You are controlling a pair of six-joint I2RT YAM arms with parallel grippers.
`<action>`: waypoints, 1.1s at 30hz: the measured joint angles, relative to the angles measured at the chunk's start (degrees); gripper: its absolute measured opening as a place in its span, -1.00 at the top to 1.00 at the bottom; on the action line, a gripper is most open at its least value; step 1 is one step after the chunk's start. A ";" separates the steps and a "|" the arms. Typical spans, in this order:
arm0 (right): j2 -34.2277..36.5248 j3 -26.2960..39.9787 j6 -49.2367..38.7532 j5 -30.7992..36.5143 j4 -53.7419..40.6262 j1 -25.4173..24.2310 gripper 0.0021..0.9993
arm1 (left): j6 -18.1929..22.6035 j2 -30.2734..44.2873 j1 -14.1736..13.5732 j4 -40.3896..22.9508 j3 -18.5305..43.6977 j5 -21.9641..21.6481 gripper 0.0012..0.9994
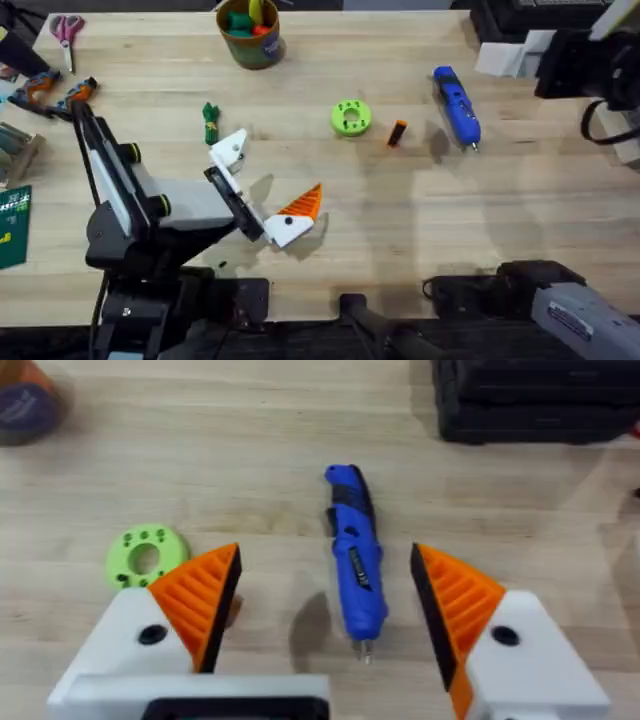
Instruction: Pick up the gripper from the table and insert it into the empty holder that is missing its gripper. Then pick up a screw, insert it into the mounting hole, and use the screwdriver to tighten it. Finally, clean up the table by picking up the vegetable and placing it into the bucket.
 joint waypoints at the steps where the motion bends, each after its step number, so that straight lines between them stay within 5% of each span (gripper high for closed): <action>1: 0.00 0.00 0.58 -0.98 -0.47 0.02 -0.98 | 0.00 0.01 0.00 0.02 0.00 0.00 -0.97; 12: 0.00 0.02 12.07 -11.64 -3.12 3.38 -0.99 | 0.00 0.01 0.00 0.00 0.00 0.00 -0.97; 24: 5.31 3.00 34.16 10.89 -6.56 33.01 -0.99 | 0.00 0.01 0.00 0.00 0.00 0.00 -0.97; 33: 21.54 7.78 54.78 17.56 -14.43 35.87 -0.99 | 0.00 0.00 0.00 0.01 0.00 0.00 -0.97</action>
